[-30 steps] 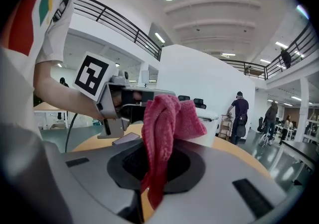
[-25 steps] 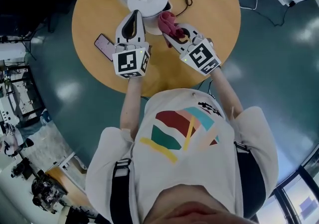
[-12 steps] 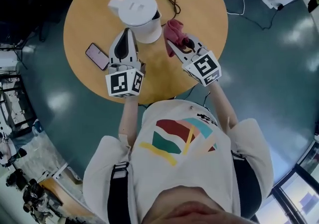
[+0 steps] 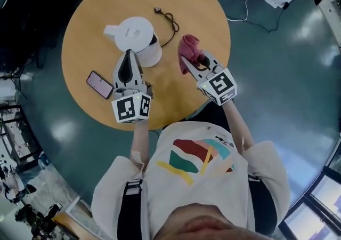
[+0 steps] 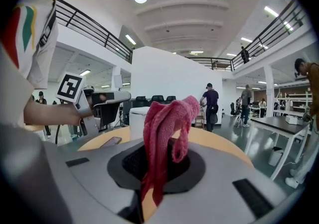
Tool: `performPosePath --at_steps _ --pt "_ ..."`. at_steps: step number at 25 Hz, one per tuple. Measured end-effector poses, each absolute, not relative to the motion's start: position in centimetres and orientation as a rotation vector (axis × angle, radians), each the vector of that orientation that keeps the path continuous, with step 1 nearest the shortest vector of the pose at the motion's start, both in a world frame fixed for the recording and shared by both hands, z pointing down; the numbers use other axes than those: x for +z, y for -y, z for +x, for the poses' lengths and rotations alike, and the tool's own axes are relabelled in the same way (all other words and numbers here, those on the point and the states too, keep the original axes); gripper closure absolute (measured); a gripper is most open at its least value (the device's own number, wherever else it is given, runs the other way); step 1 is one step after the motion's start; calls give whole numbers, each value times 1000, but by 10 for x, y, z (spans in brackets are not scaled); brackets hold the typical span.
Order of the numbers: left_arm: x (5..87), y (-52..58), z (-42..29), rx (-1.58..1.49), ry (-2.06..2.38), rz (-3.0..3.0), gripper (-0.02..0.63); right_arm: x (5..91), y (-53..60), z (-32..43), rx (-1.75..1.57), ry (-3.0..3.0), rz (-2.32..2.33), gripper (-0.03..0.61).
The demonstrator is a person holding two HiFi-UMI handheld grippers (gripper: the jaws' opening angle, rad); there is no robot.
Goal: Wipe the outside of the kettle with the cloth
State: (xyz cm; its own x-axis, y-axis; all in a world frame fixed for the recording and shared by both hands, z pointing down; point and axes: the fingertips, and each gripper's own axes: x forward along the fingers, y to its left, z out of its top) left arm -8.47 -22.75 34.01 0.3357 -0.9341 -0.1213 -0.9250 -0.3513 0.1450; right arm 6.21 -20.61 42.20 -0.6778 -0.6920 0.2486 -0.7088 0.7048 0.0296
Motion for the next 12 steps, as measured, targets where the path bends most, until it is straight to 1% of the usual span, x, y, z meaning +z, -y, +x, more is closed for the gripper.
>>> performPosePath --at_steps 5,12 --pt "327 223 -64 -276 1749 2543 569 396 204 83 157 2733 1192 540" --pt "306 189 -43 -318 1848 2496 569 380 187 99 140 2796 1090 540"
